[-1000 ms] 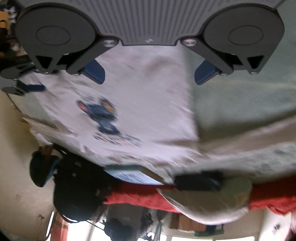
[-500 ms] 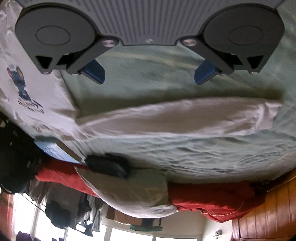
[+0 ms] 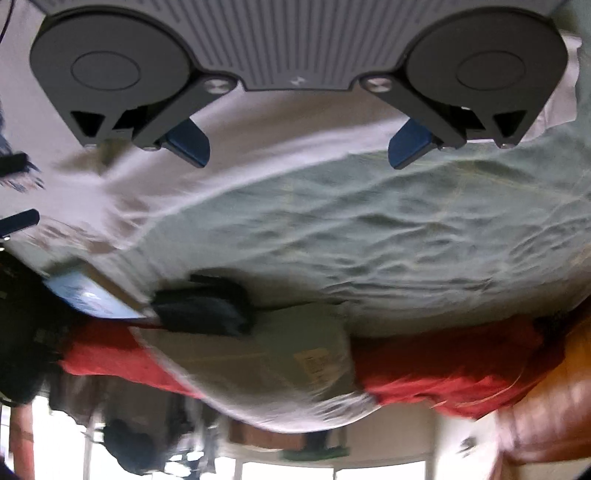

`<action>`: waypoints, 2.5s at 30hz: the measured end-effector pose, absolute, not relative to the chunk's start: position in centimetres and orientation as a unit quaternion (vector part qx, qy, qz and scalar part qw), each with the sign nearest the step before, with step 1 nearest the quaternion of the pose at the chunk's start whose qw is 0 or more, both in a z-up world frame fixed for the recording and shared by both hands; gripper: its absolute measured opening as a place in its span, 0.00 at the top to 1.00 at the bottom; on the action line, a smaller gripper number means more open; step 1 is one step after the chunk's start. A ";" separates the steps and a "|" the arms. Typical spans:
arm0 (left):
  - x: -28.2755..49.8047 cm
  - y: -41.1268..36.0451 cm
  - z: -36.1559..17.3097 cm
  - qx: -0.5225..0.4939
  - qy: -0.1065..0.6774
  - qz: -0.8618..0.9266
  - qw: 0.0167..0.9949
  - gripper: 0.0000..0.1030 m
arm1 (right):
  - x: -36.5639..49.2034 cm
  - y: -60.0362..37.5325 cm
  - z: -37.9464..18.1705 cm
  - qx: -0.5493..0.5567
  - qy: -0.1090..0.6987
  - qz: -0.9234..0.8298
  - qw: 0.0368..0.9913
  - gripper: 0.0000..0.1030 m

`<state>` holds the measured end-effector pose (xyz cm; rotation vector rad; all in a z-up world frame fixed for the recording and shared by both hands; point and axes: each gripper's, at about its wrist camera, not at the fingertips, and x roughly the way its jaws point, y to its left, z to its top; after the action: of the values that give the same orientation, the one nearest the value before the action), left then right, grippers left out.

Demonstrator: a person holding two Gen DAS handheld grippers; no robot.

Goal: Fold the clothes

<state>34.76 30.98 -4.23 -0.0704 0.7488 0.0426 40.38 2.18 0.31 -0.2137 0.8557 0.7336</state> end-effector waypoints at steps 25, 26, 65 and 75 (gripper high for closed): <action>31.7 32.5 -6.0 -0.011 0.366 0.036 0.930 0.01 | 42.2 12.0 -5.8 -0.210 0.371 0.312 0.849 0.00; 32.1 32.3 -5.8 -0.019 0.360 0.025 0.932 0.01 | 42.0 11.9 -5.9 -0.210 0.369 0.313 0.850 0.00; 30.1 24.7 -7.8 -0.042 0.378 -0.129 0.916 0.01 | 39.7 9.8 -6.0 -0.404 0.227 0.440 0.769 0.65; 30.2 24.2 -8.6 -0.044 0.378 -0.159 0.911 0.01 | 46.1 10.2 -5.0 -0.315 0.350 0.519 0.713 0.69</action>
<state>30.23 24.25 -8.58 -0.0916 0.7789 -0.3282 46.05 10.19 -5.04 -0.6974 0.7763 1.1503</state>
